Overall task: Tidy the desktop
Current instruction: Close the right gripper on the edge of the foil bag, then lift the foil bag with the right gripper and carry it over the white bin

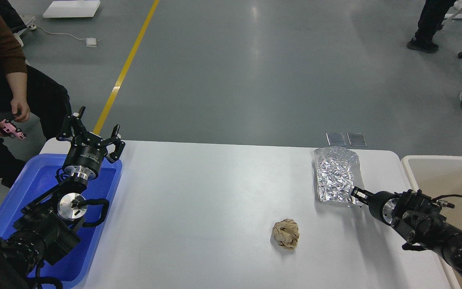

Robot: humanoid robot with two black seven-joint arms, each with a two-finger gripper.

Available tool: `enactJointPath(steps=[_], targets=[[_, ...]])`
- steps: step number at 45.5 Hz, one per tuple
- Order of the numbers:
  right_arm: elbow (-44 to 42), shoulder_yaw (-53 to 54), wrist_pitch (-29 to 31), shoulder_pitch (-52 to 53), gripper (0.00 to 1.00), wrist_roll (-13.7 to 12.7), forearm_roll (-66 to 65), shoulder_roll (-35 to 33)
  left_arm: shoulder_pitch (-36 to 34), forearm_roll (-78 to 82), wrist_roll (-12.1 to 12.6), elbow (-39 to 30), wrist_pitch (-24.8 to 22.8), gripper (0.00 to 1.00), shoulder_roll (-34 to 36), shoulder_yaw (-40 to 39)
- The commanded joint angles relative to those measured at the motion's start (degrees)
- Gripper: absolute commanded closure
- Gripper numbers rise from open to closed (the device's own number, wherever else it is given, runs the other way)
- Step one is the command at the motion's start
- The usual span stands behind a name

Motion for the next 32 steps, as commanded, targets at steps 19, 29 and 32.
enactJointPath(steps=[19,29,32], targets=[[-0.16,0.17,0.22,-0.54,1.00,0.12,-1.45,-0.10,0.00,0.00,0.00,0.00,0.04,0.00,0.00,-0.03],[-0.08,1.31,0.13,0.69,1.00,1.00,-0.92,-0.01,0.00,0.00,0.00,0.00,-0.05,0.00,0.00,-0.03],[0.10,1.75,0.22,1.04,1.00,1.87,-0.92,-0.28,0.00,0.00,0.00,0.00,-0.05,0.00,0.00,0.06]])
